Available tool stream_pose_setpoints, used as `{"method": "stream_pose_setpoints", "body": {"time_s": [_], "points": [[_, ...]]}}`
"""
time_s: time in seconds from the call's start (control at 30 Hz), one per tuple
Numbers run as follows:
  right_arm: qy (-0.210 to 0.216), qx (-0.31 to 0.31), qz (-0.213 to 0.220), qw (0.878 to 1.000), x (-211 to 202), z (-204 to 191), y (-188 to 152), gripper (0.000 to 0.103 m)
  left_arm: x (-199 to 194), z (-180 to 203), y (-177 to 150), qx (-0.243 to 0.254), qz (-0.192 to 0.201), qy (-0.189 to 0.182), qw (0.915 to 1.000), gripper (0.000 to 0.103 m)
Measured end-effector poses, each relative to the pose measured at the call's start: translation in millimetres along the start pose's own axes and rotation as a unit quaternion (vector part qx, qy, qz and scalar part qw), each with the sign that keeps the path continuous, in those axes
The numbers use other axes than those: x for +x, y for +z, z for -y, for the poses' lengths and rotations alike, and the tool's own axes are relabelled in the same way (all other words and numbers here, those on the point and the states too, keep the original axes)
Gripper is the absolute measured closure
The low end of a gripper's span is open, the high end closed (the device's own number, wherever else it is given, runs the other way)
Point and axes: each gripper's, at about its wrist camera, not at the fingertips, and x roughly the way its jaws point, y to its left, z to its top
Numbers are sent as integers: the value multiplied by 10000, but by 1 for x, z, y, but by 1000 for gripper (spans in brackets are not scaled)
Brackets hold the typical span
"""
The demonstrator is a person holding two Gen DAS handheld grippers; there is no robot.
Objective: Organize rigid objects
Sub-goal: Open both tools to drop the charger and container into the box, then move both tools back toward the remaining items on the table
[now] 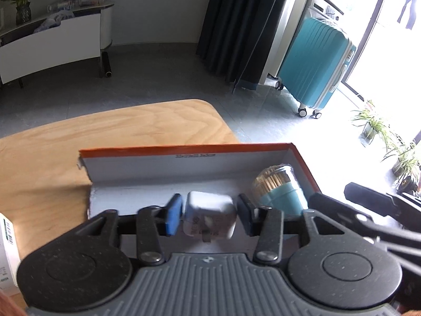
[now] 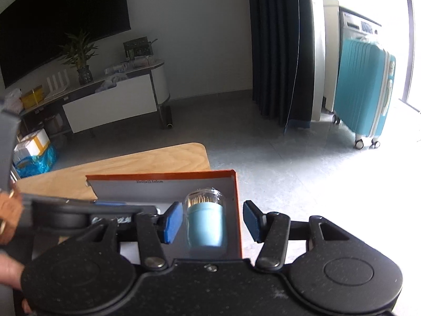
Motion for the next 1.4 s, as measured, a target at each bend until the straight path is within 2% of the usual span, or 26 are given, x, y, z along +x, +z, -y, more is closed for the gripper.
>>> {"method": "stream_pose_setpoints", "body": {"time_s": [0.03,0.1,0.2,0.27,0.33,0.47,0.63,1.13,1.4], "points": [[-43,-61,31,10000,-5,-1,-2,38,-3,2,0,20,44,1,10000,40],[-38,-35,74,10000,-14,-1,-4,36,-12,5,0,92,116,46,9999,39],[-49,92,86,9999,-23,-1,-6,33,-27,2,1,40,170,78,9998,31],[-24,127,62,9999,-28,-3,-9,30,-39,0,-2,80,199,209,9996,26],[-27,136,62,9999,-33,-8,-13,27,-50,-1,-6,178,218,411,9988,16],[152,205,4,9997,-44,-21,-19,22,-73,-6,-18,251,192,716,9969,14],[62,-21,-62,10000,-55,-45,-26,21,-100,-21,-33,94,218,966,9950,7],[832,-344,-233,9957,-79,-115,-48,21,-154,-71,-71,-354,237,1480,9881,5],[1197,-704,-399,9895,-79,-164,-58,21,-175,-115,-97,-780,129,1682,9826,4]]}}
